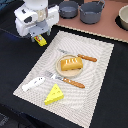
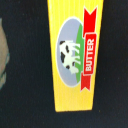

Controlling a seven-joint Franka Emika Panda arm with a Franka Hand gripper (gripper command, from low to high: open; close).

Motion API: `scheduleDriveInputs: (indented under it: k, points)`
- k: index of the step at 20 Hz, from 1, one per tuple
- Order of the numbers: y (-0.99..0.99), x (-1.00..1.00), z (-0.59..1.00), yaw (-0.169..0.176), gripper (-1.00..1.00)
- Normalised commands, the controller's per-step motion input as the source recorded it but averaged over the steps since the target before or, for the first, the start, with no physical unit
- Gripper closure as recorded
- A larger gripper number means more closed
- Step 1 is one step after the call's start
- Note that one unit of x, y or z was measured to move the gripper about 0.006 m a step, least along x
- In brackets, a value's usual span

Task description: Interact with the objects in diverse but meaningful ways.

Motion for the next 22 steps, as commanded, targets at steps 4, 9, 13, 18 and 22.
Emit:
scheduleDriveInputs:
  k: [4,9,13,18,22]
  points:
    - [0.15,-0.44,-0.37,-0.048,-1.00]
    - [0.18,-0.41,-0.31,-0.039,1.00]
    - [0.18,-0.41,-0.24,-0.031,1.00]
    - [0.21,-0.36,-0.20,-0.016,1.00]
    - [0.24,-0.29,-0.13,0.000,1.00]
